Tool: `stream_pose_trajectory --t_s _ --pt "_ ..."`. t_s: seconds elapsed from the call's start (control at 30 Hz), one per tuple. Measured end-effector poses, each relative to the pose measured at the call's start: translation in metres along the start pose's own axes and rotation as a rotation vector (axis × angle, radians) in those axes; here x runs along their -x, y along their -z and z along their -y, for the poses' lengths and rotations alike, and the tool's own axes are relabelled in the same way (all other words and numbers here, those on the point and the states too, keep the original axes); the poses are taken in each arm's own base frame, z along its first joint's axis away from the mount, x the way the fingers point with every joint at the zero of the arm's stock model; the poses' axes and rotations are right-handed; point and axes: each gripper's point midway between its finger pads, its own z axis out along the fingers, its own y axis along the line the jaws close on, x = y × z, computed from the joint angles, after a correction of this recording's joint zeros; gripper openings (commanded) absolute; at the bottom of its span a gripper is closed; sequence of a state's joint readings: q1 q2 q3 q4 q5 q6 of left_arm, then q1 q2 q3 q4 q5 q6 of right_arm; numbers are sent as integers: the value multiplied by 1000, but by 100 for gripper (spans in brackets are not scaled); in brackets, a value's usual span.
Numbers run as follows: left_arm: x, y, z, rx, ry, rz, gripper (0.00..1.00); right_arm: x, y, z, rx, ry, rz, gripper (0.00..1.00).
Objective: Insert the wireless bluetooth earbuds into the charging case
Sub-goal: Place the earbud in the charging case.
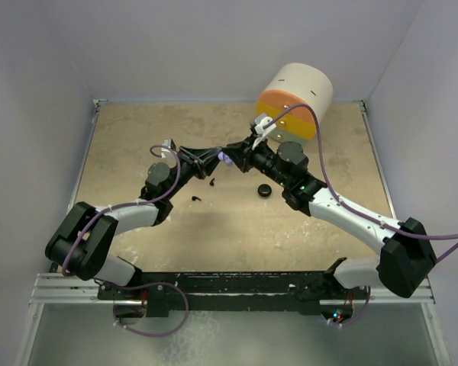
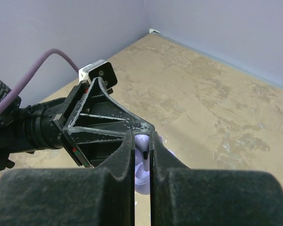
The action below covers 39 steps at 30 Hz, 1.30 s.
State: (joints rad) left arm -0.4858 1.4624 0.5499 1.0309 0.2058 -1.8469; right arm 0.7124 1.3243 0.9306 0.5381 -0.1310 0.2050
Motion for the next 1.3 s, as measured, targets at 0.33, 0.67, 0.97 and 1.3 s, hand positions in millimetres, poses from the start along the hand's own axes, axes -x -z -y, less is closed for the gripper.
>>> stream_pose_trajectory --t_s 0.33,0.67,0.97,1.3 --pt "-2 1 5 -12 -4 -7 0 -3 0 0 -1 3 -5 0" --pt "-4 2 9 -21 -8 -12 0 -3 0 1 -1 7 -6 0" --pt "-4 2 10 -22 -8 -12 0 -4 1 1 -1 14 -8 0" --pt "-4 0 14 -25 -9 -12 0 -6 1 2 -2 17 -10 5"
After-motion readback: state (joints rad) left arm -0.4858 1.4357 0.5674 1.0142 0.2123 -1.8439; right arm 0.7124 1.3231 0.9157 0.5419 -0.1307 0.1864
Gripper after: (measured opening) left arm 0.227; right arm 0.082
